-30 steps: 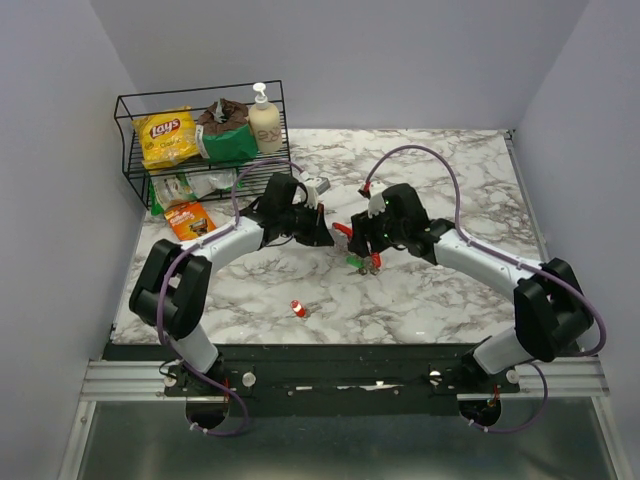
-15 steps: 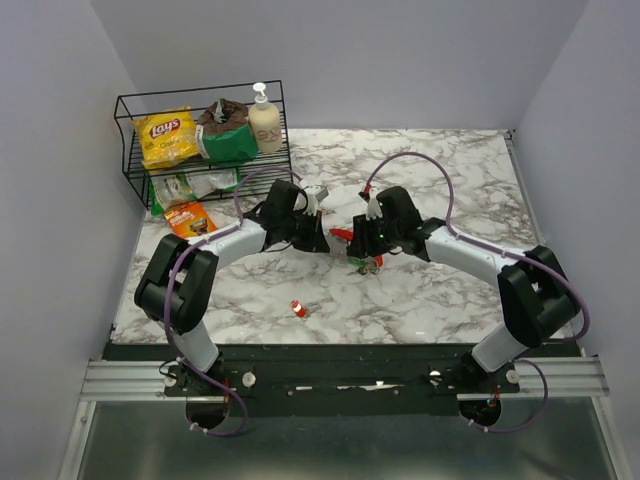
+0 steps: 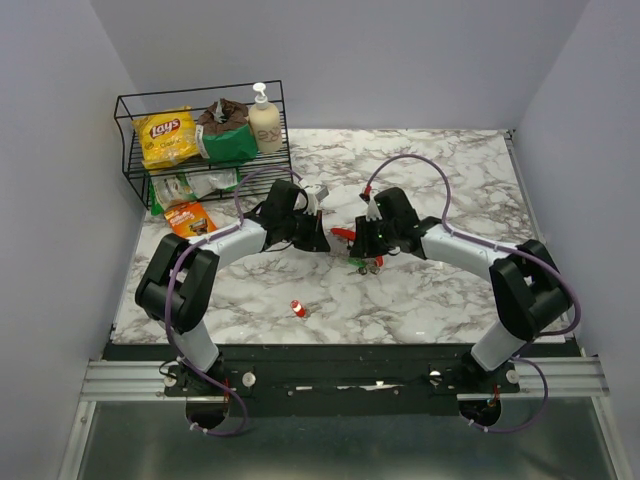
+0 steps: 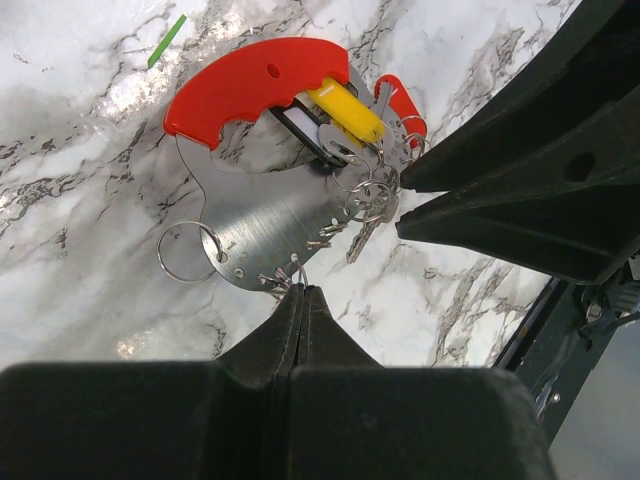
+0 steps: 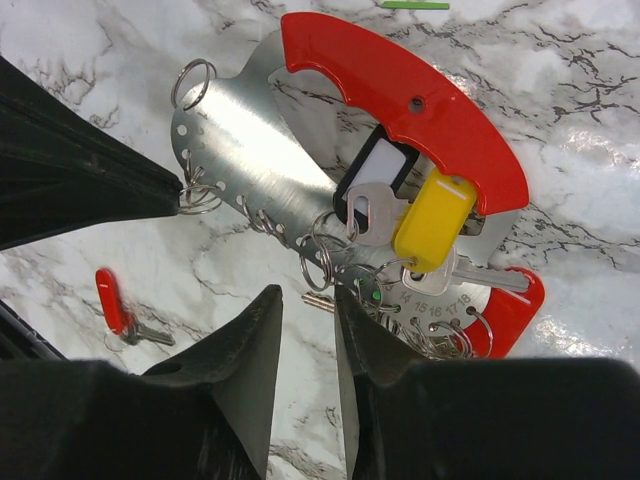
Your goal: Put the keys on the keyring
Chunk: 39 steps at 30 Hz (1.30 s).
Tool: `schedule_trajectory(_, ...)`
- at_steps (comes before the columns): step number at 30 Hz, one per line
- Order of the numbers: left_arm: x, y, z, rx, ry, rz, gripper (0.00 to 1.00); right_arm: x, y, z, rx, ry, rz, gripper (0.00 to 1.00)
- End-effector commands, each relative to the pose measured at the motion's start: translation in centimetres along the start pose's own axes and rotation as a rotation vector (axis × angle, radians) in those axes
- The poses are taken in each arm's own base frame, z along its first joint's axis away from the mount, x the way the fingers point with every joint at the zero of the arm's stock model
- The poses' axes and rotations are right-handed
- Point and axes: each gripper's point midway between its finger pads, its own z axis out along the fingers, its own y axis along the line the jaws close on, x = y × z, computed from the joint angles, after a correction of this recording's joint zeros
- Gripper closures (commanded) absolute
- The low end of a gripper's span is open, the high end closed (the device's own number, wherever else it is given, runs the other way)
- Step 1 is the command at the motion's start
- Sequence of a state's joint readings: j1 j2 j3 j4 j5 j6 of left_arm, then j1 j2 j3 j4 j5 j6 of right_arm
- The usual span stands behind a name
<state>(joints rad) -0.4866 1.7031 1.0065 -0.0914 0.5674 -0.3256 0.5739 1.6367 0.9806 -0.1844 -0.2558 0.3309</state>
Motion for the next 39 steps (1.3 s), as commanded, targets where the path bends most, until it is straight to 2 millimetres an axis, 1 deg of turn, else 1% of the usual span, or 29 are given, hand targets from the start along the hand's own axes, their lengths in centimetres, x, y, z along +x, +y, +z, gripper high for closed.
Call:
schedule_trajectory(1,-0.4,-0.4,0.1,0.019,-0.015,0.015,1.0,-0.1,-0.6,0.5,0.027,0.017,0.023,0.66)
schedule_trajectory(4,-0.4,-0.4,0.1,0.018,-0.017,0.018,1.0,-0.1,-0.4,0.8,0.016,0.023,0.028,0.68)
schedule_trajectory(9,-0.4,-0.6,0.0,0.022,-0.018,0.02,1.0,0.0,-0.7,1.2,0.025,0.03,0.035,0.69)
schedule_trajectory(13,-0.3,-0.6,0.0,0.022,-0.016,0.021,1.0,-0.4,-0.5,1.3,0.024,0.016,0.033,0.73)
schedule_trajectory(18,-0.2,-0.6,0.1,0.023,-0.014,0.021,1.0,-0.8,-0.6,1.5,0.027,0.007,0.037,0.74)
schedule_trajectory(19,-0.3,-0.6,0.1,0.021,-0.016,0.022,1.0,-0.7,-0.7,1.6,0.03,0.011,0.037,0.78)
schedule_trajectory(21,-0.3,-0.7,0.1,0.024,-0.015,0.024,1.0,-0.9,-0.7,1.7,0.03,0.007,0.034,0.83)
schedule_trajectory(22,-0.3,-0.7,0.1,0.024,-0.017,0.027,1.0,-0.8,-0.8,1.7,0.031,0.008,0.034,0.88)
schedule_trajectory(24,-0.3,-0.8,0.0,0.024,-0.017,0.028,1.0,-0.9,-0.6,1.8,0.022,0.009,0.03,0.92)
schedule_trajectory(25,-0.3,-0.7,0.0,0.022,-0.016,0.027,1.0,-0.8,-0.6,1.8,0.019,0.01,0.028,0.96)
schedule_trajectory(27,-0.4,-0.7,0.0,0.022,-0.019,0.03,1.0,-1.0,-0.5,1.7,0.016,0.005,0.023,0.99)
schedule_trajectory(29,-0.4,-0.8,-0.1,0.023,-0.018,0.029,1.0,-0.9,-0.4,1.6,0.013,0.001,0.021,0.99)
schedule_trajectory(33,-0.5,-0.8,-0.1,0.018,-0.023,0.029,1.0,-1.8,0.0,1.0,-0.001,-0.027,-0.03,0.99)
schedule_trajectory(36,-0.9,-0.8,-0.6,0.0,-0.043,0.033,1.0,-3.0,0.2,0.0,-0.001,-0.067,-0.087,0.99)
schedule_trajectory(37,-1.1,-0.7,-0.7,-0.016,-0.055,0.035,0.98,-3.6,0.5,-0.7,-0.005,-0.089,-0.106,0.99)
schedule_trajectory(38,-1.6,-0.9,-1.2,-0.021,-0.075,0.04,0.93,-4.1,0.6,-1.0,-0.002,-0.106,-0.122,0.99)
schedule_trajectory(39,-1.8,-1.0,-1.4,-0.024,-0.085,0.046,0.83,-4.5,0.7,-1.4,-0.005,-0.12,-0.147,0.99)
